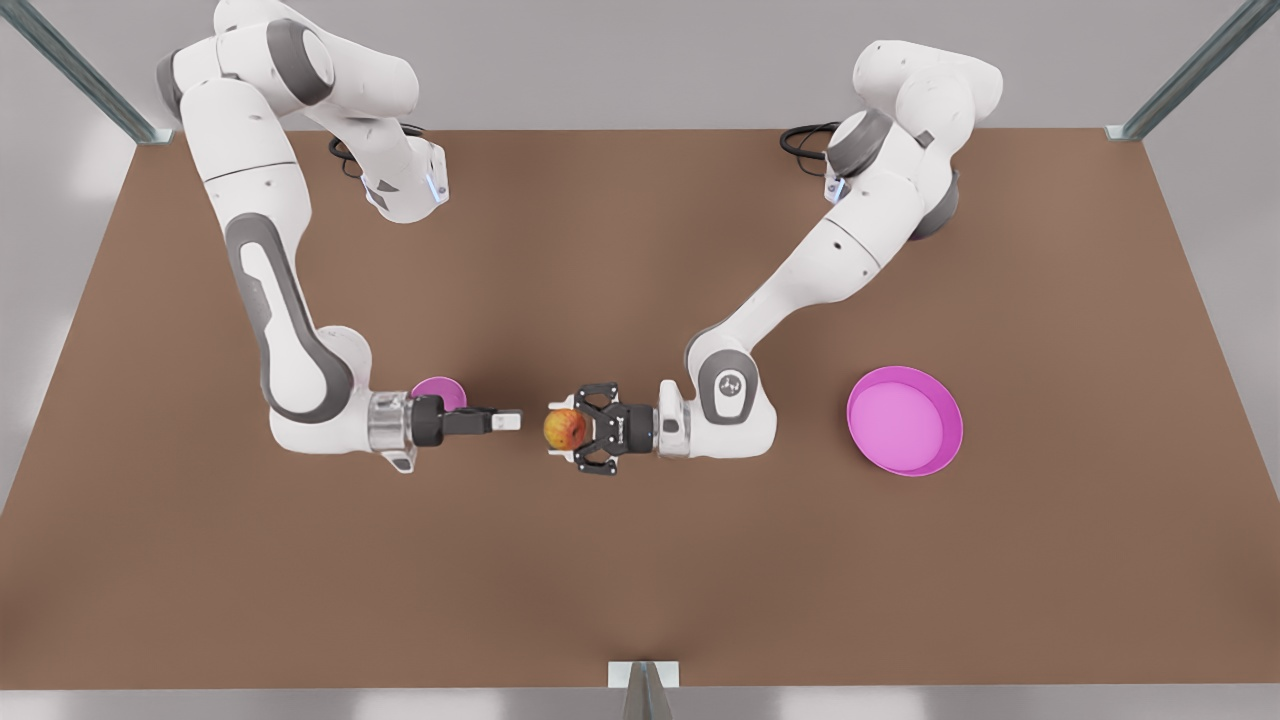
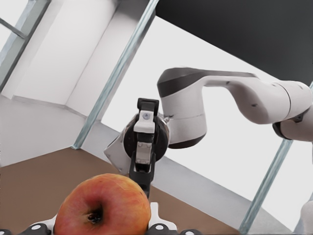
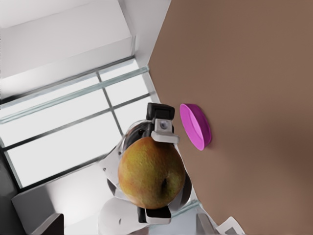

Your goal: Use the left arm to pick up the apple from the plate, transfer it to the gripper of the right arm, and then use the right arm to place it into the bowl

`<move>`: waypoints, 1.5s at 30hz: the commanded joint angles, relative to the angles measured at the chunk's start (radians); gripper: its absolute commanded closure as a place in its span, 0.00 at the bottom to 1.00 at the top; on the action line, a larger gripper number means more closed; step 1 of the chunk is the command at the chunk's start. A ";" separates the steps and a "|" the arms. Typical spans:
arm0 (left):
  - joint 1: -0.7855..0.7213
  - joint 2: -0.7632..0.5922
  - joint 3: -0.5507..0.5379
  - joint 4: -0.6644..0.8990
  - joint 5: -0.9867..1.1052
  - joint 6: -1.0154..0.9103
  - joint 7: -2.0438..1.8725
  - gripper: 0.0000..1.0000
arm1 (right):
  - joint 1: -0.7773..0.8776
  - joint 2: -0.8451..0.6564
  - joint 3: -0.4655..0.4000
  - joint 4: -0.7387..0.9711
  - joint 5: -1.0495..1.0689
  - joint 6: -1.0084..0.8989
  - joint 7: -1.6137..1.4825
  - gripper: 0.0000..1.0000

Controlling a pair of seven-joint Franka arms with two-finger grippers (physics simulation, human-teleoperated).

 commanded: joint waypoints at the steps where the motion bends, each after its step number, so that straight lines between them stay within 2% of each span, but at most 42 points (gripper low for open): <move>1: 0.000 0.001 0.000 0.001 -0.002 0.004 0.575 0.31 | 0.003 0.003 0.021 -0.001 0.014 0.105 -0.218 0.01; 8: 0.000 -0.001 0.000 0.001 0.000 0.005 0.575 0.31 | 0.015 0.021 0.021 -0.014 0.012 0.149 -0.230 0.01; 18: 0.000 0.001 0.000 0.001 0.000 0.005 0.575 0.31 | 0.128 0.021 0.022 0.002 0.092 0.275 -0.226 0.00; 25: 0.000 -0.001 0.003 0.001 0.000 0.005 0.575 0.31 | 0.127 0.023 0.019 0.003 0.092 0.315 -0.230 0.00; 26: 0.000 0.001 0.001 0.001 0.000 0.005 0.575 0.31 | 0.130 0.023 0.019 0.003 0.092 0.319 -0.230 0.02; 28: 0.000 0.001 0.003 0.001 0.000 0.005 0.575 0.31 | 0.138 0.023 0.019 0.003 0.092 0.339 -0.230 0.18; 31: 0.000 0.001 0.003 0.001 0.000 0.005 0.575 0.31 | 0.139 0.024 0.021 0.003 0.091 0.344 -0.232 0.23; 33: 0.000 0.001 0.003 0.001 0.000 0.005 0.575 0.31 | 0.139 0.024 0.021 0.003 0.091 0.344 -0.235 0.31; 36: 0.000 -0.001 0.003 0.001 0.000 0.005 0.575 0.31 | 0.138 0.024 0.021 0.003 0.091 0.344 -0.237 0.31; 37: 0.001 -0.001 0.003 0.000 0.000 0.004 0.572 0.22 | 0.138 0.023 0.021 0.003 0.091 0.344 -0.237 0.31; 38: 0.001 -0.001 0.001 0.000 0.000 0.004 0.564 0.00 | 0.138 0.023 0.019 0.003 0.089 0.342 -0.237 0.31; 41: 0.001 -0.001 0.001 0.000 0.000 0.004 0.564 0.00 | 0.136 0.023 0.021 0.003 0.088 0.341 -0.237 0.36; 45: 0.004 -0.007 0.001 0.000 0.001 0.002 0.563 0.00 | 0.127 0.023 0.021 0.000 0.082 0.333 -0.238 0.36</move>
